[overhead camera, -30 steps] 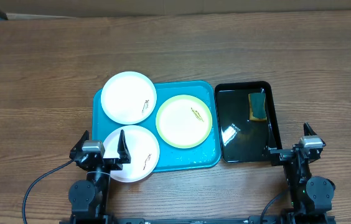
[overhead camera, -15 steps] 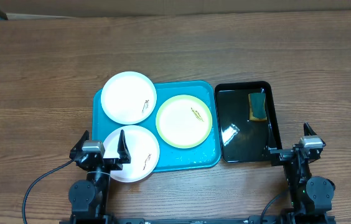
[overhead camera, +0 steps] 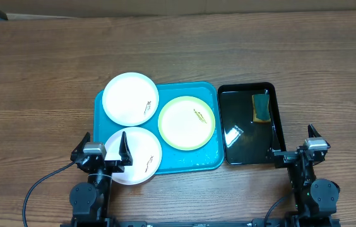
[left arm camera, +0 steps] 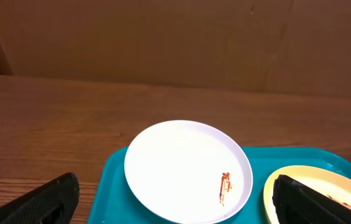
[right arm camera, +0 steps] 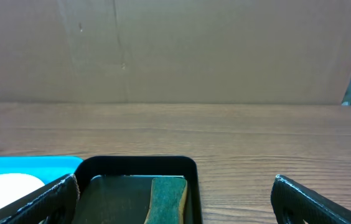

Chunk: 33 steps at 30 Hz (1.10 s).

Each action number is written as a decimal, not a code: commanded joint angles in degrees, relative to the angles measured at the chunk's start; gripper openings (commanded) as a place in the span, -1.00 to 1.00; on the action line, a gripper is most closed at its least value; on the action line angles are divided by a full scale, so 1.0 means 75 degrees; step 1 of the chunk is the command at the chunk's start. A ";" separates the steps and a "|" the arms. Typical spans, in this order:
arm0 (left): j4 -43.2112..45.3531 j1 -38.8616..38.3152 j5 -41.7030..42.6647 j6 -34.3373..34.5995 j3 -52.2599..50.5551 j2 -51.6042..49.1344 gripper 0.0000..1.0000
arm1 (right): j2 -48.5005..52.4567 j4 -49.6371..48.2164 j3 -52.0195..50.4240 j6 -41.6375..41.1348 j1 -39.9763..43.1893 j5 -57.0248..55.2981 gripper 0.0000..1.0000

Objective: Clean dirty plates on tray and stack at the side

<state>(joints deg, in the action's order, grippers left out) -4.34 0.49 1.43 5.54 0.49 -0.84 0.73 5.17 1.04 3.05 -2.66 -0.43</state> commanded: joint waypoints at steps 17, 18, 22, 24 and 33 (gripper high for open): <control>-0.0012 0.0032 -0.0050 -0.0117 -0.0032 0.0079 0.99 | -0.0076 -0.0326 -0.0079 0.0000 0.0020 0.0087 1.00; -0.0012 0.0032 -0.0050 -0.0117 -0.0032 0.0079 0.99 | -0.0076 -0.0335 -0.0079 -0.0003 0.0020 0.0096 1.00; -0.0012 0.0032 -0.0050 -0.0117 -0.0032 0.0079 1.00 | -0.0076 -0.0172 -0.0079 -0.0009 0.0020 0.0423 1.00; -0.0012 0.0032 -0.0050 -0.0114 -0.0032 0.0079 1.00 | -0.0076 -0.0102 -0.0076 -0.0379 0.0020 0.0498 1.00; -0.0012 0.0032 -0.0050 -0.0117 -0.0032 0.0079 0.99 | -0.0064 0.1215 0.0839 -0.1582 0.0020 0.0586 1.00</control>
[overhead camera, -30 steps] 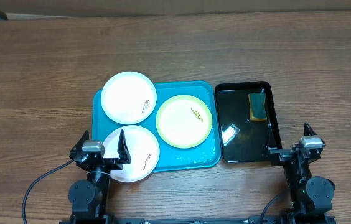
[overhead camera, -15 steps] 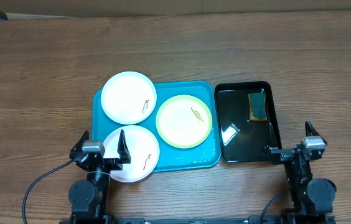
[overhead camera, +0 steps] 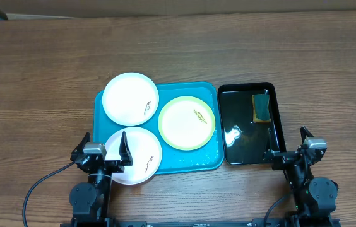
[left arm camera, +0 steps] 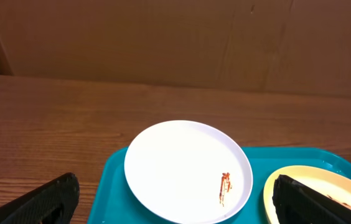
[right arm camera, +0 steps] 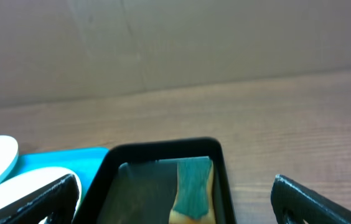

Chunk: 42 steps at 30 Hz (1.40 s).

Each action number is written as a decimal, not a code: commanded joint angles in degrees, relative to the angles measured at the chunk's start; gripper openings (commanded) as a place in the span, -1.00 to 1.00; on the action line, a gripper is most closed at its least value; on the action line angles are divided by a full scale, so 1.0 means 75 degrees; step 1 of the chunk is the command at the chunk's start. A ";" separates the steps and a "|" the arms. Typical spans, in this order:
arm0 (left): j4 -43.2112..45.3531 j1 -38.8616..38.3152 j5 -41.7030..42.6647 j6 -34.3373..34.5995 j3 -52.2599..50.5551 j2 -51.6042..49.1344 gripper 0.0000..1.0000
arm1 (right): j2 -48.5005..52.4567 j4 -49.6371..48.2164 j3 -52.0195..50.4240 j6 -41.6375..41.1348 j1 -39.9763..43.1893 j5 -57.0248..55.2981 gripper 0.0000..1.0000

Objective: Clean dirty plates on tray and stack at the side
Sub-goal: 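Raise the right gripper and move it over the black tray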

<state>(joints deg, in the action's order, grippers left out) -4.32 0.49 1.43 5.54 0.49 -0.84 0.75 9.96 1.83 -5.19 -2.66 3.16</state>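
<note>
Three dirty plates lie on the teal tray (overhead camera: 209, 88): a white one (overhead camera: 130, 98) at the back left with a red smear, a second white one (overhead camera: 137, 154) at the front left, and a green-rimmed one (overhead camera: 186, 122) to the right. The green and yellow sponge (overhead camera: 262, 107) lies in the black water tray (overhead camera: 276, 120). My left gripper (overhead camera: 102, 151) stands open at the front white plate's near edge, nothing between its fingers. Open too is my right gripper (overhead camera: 293, 150), low at the black tray's front right corner. In the left wrist view the back white plate (left arm camera: 188, 170) fills the middle.
The wooden table (overhead camera: 39, 75) stretches left, right and behind the two trays. A cardboard wall (left arm camera: 163, 37) backs the table. A black cable (overhead camera: 39, 186) loops at the front left by my left arm.
My right gripper has turned slightly to the left; the sponge and black tray sit more central in its wrist view, and the white plates show at its left. The left arm is unmoved.
</note>
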 commanded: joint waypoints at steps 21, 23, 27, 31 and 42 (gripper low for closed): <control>-0.0015 0.0032 -0.0050 -0.0117 -0.0032 0.0079 0.99 | 0.6269 0.6114 0.8361 -0.0484 0.0020 0.2221 1.00; -0.0015 0.0032 -0.0050 -0.0114 -0.0032 0.0079 1.00 | 0.6773 0.6543 0.8877 -0.0484 0.0020 0.2841 1.00; -0.0015 0.0032 -0.0050 -0.0117 -0.0032 0.0079 0.99 | 0.7335 0.6700 0.9116 -0.0481 0.0020 0.3675 1.00; -0.0015 0.0032 -0.0050 -0.0117 -0.0029 0.0079 1.00 | 0.7694 0.7029 0.9116 -0.0487 0.0020 0.3765 0.09; -0.0015 0.0032 -0.0050 -0.0117 -0.0032 0.0079 0.99 | 0.8090 0.7574 0.8848 -0.0519 -0.0131 0.2678 -0.53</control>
<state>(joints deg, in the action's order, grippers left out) -4.36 0.49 1.41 5.54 0.49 -0.78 61.45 67.07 68.77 -8.97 -2.74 26.92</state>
